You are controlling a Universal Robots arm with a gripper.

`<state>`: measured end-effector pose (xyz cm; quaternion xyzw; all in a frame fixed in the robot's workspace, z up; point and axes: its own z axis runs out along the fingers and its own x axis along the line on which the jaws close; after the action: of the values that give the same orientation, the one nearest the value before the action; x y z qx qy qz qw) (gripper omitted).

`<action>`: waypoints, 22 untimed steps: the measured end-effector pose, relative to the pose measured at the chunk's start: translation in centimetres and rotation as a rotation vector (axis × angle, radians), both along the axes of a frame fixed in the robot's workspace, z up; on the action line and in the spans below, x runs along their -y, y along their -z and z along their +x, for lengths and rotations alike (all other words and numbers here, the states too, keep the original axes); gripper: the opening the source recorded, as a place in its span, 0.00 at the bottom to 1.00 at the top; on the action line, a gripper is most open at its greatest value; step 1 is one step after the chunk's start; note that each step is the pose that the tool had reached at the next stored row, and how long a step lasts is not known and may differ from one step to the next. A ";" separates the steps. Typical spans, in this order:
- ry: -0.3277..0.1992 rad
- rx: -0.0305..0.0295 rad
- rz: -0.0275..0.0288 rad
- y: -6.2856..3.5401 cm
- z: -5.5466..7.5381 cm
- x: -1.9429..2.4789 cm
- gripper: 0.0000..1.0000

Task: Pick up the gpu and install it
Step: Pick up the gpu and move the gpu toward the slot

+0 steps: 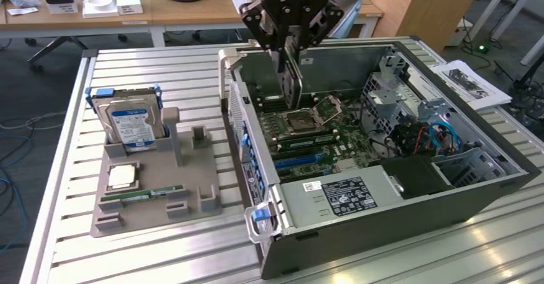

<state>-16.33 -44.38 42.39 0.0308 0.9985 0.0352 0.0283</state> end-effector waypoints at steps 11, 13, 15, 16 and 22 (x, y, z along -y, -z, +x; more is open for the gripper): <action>0.000 0.0000 0.0015 0.00 4.1 -0.02 0.27; 0.000 0.0000 0.0015 0.01 4.8 -0.03 0.27; 0.000 0.0000 0.0016 0.02 5.5 -0.04 0.27; 0.000 0.0001 0.0016 0.02 6.0 -0.04 0.27; 0.000 0.0001 0.0018 0.04 8.7 -0.08 0.27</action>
<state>-7.63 -44.30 42.35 0.0309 0.9985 0.0361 0.0283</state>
